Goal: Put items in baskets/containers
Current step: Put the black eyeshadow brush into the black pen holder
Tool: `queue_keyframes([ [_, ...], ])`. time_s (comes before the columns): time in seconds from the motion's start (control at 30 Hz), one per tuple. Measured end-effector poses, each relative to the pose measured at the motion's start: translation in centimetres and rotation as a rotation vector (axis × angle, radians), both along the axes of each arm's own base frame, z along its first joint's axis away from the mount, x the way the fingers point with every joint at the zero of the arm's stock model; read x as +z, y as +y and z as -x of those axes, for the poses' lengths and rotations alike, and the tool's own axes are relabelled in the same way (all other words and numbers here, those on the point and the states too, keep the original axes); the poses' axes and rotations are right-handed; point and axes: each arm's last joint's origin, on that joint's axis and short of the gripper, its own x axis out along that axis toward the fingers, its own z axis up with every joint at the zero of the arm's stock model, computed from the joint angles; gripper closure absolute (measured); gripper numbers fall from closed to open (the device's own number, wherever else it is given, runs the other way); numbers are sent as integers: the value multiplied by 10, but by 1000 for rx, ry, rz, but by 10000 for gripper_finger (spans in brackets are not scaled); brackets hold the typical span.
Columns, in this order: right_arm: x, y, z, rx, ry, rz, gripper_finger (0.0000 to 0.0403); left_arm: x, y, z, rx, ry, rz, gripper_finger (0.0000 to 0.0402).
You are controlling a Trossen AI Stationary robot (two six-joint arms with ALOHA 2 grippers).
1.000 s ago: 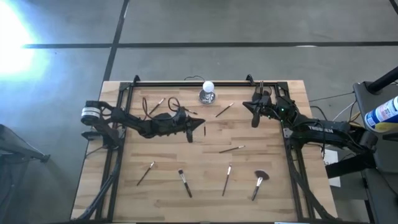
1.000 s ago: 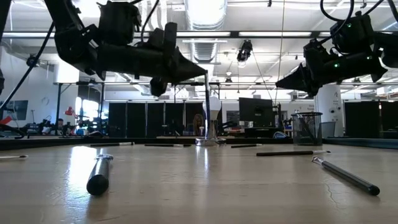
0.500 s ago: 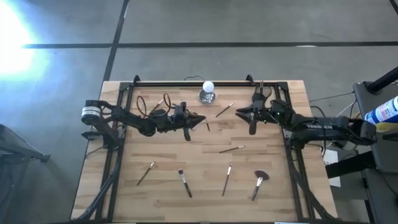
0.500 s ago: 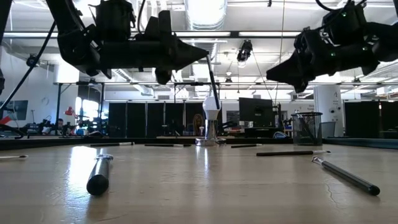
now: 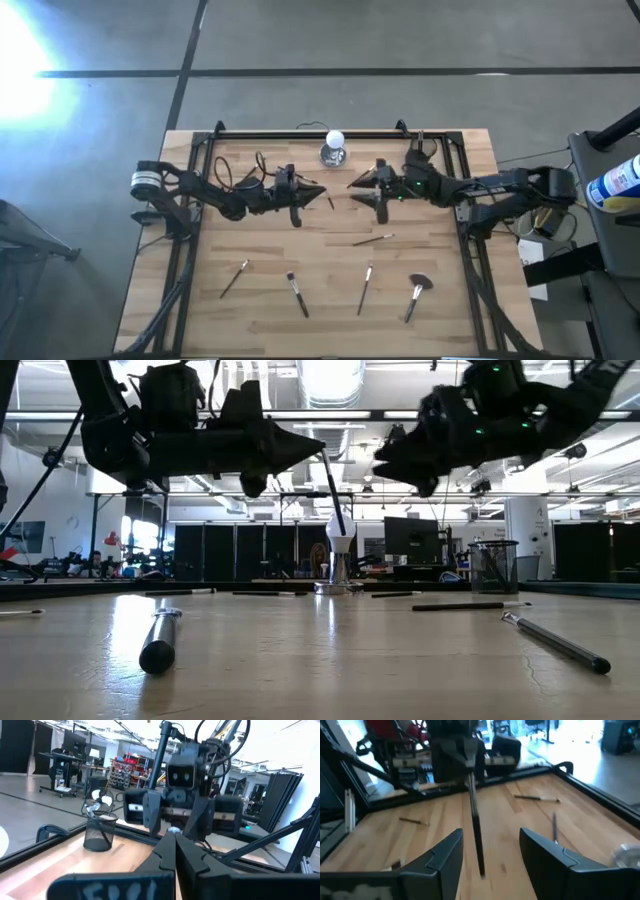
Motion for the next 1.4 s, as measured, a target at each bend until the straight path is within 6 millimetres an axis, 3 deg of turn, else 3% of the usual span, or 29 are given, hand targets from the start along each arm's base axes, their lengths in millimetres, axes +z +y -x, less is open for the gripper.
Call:
queue_keyframes([
  [0.43, -1, -10, -67, 96, 21, -67, 209, -3, 0, 1, 0, 17, 1, 401],
  [0.63, -3, -14, -81, 96, 23, -90, 245, -4, 0, 2, 1, 22, 3, 401],
  [0.9, 0, -12, -79, 99, 19, -90, 380, -4, 1, 3, 33, 18, 30, 401],
  [1.17, 6, -11, -61, 8, 54, -44, 386, -6, 2, 3, 76, 29, 81, 367],
  [1.4, 34, -13, -7, -206, 72, 47, 388, -7, 2, 2, 67, 45, 70, 336],
])
